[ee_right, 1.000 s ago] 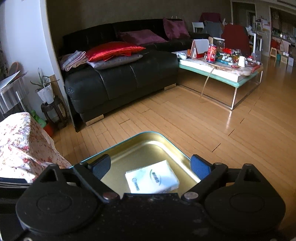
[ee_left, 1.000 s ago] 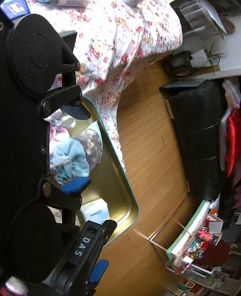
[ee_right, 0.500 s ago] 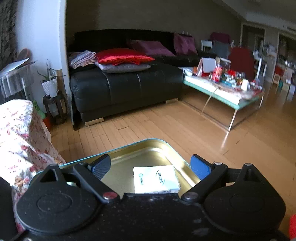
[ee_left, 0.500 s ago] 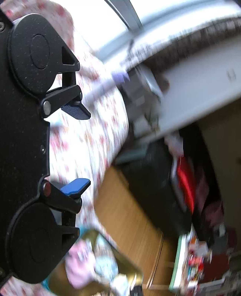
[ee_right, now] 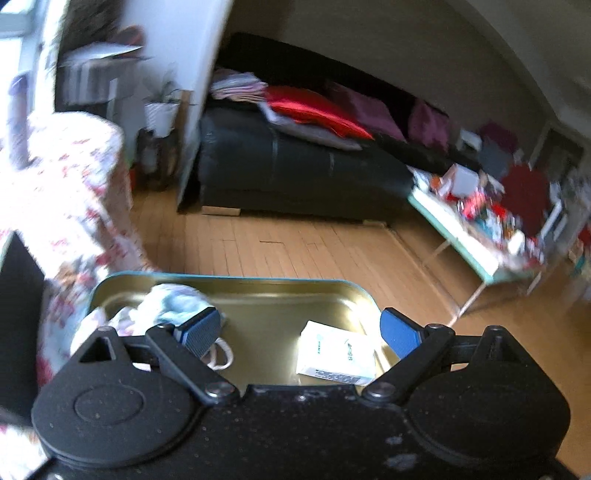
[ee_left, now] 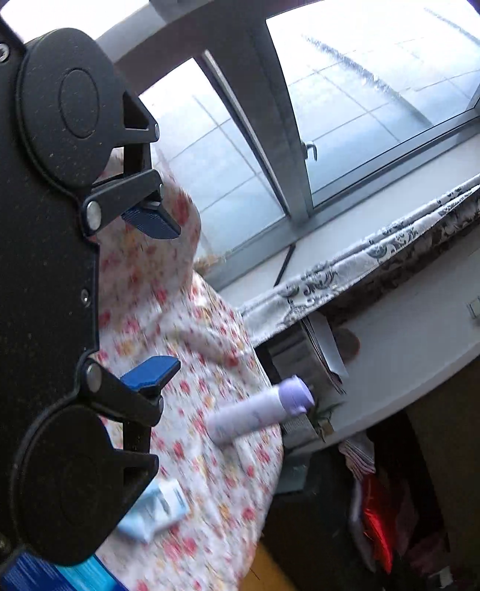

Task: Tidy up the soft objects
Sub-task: 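Move both tools back toward the blue masks on the bedspread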

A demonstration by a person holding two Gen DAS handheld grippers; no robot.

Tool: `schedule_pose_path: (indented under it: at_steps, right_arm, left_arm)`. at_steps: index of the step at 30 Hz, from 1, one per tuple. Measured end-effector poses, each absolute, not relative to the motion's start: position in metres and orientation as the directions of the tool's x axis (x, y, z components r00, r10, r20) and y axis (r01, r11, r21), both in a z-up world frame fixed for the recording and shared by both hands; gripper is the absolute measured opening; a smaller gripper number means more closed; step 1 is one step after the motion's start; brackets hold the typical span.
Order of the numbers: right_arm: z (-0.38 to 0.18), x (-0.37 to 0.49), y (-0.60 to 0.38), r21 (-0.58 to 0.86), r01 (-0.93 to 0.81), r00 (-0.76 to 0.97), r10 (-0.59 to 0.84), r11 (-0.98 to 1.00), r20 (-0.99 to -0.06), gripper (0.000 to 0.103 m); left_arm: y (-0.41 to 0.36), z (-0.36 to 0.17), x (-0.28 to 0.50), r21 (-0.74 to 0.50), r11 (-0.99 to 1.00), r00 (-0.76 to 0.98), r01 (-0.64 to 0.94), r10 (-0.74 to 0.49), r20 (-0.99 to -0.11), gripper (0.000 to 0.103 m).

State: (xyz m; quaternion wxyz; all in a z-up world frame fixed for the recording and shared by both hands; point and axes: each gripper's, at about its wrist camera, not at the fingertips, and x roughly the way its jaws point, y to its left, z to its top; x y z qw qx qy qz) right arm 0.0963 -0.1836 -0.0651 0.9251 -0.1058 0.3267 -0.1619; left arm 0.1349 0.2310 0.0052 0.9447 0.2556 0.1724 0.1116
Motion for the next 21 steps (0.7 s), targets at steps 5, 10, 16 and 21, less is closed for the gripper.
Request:
schedule_pose_path:
  at_steps: [5, 10, 16, 21]
  right_arm:
    - [-0.026, 0.056, -0.148, -0.26, 0.078, 0.811, -0.213, 0.962, -0.545, 0.1]
    - [-0.001, 0.012, -0.111, -0.057, -0.086, 0.859, 0.045, 0.995, -0.511, 0.103]
    - [-0.017, -0.02, -0.052, 0.038, -0.189, 0.86, 0.184, 0.981, -0.477, 0.103]
    - [-0.037, -0.021, -0.009, 0.014, -0.265, 0.78, 0.223, 0.964, -0.585, 0.103]
  left_arm:
    - [0.257, -0.005, 0.133, 0.486, 0.861, 0.882, -0.15, 0.338, -0.327, 0.067]
    - [0.279, 0.0, 0.127, 0.225, 0.962, 0.772, -0.153, 0.259, -0.58, 0.074]
    - [0.275, -0.015, 0.12, 0.028, 0.994, 0.645, -0.11, 0.093, -0.758, 0.076]
    - [0.263, -0.033, 0.12, 0.026, 0.994, 0.583, -0.105, 0.082, -0.809, 0.077]
